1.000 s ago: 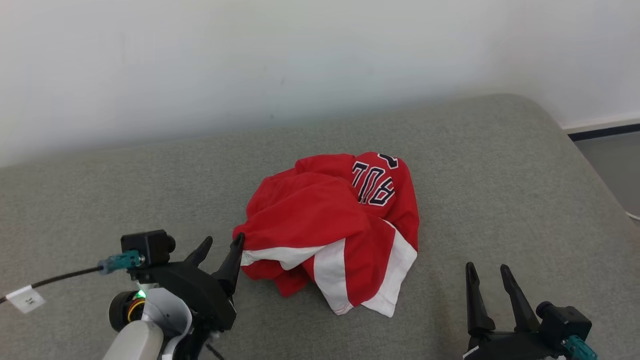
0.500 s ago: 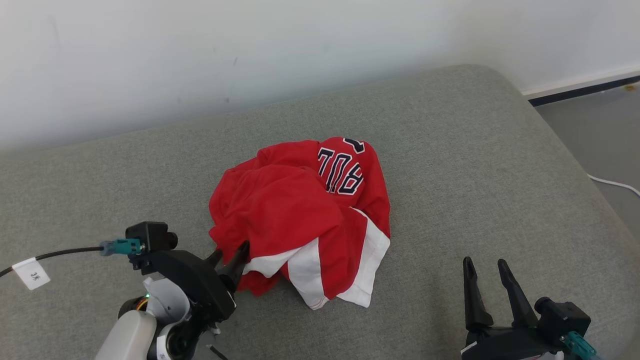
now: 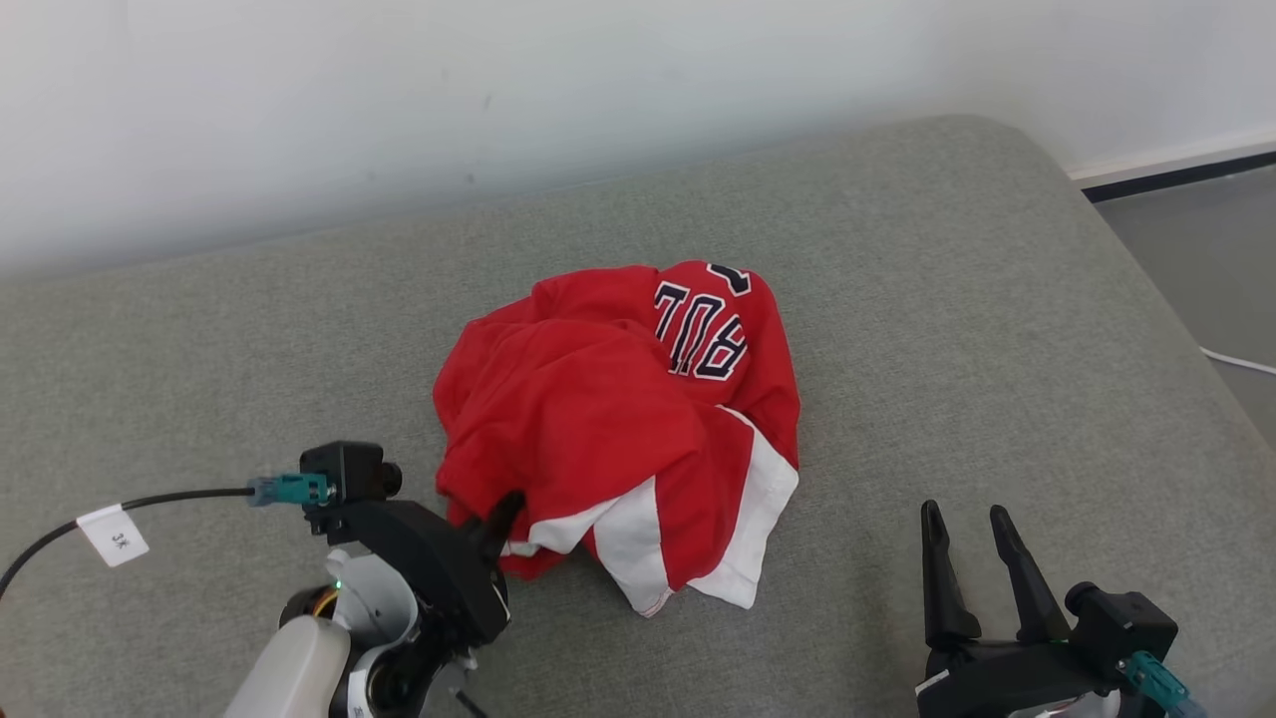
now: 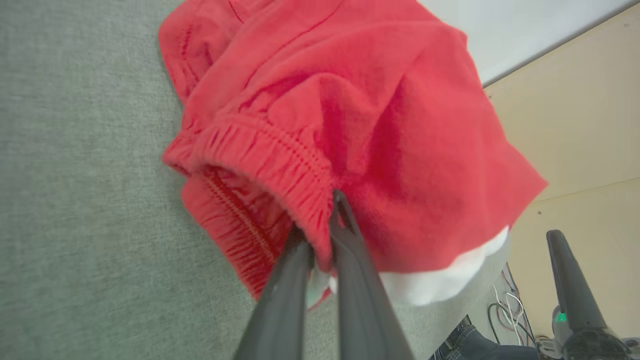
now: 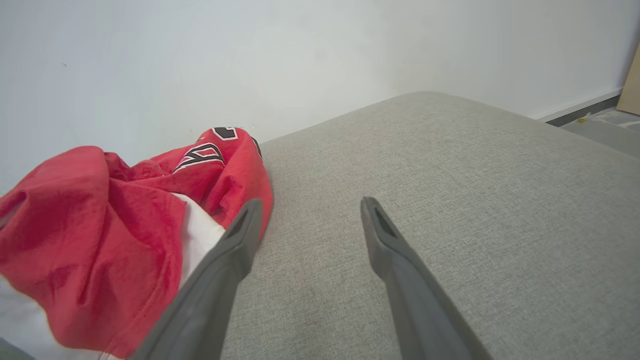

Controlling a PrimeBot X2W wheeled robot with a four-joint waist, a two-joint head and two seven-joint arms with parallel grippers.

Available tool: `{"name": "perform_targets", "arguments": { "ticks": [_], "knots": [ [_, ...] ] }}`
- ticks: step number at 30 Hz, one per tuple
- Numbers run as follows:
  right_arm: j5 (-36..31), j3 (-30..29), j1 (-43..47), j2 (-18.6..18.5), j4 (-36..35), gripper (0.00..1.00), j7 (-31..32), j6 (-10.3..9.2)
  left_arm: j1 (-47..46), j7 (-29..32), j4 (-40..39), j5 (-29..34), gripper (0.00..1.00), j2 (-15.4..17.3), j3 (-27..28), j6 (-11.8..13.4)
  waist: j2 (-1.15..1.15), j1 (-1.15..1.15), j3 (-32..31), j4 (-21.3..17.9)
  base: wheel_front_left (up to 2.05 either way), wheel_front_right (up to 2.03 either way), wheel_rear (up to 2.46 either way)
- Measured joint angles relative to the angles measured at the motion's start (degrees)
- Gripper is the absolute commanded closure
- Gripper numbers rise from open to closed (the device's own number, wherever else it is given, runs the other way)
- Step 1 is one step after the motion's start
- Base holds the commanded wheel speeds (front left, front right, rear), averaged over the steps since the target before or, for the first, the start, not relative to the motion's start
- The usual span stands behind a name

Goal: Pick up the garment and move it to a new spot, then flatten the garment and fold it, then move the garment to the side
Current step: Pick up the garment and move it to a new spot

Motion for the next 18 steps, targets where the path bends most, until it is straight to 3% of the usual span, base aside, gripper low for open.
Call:
{"name": "perform_targets", "arguments": {
  "ticks": [12, 18],
  "knots": [
    [-0.13, -0.36, 0.50, 0.00, -0.15, 0.00, 0.00, 0.00, -3.68, -9.45, -6.86, 3.23, 1.00, 0.85, 2.57, -2.02, 0.00, 0.00, -1.16, 4.25, 0.00, 0.00, 0.00],
    [-0.08, 0.30, 1.69, -0.01, -1.05, 0.00, 0.01, 0.00, -7.48, -10.03, -11.26, 4.63, 1.00, 4.22, 4.53, -2.44, 0.00, 0.00, -2.47, 8.42, 0.00, 0.00, 0.00]
  ]
}}
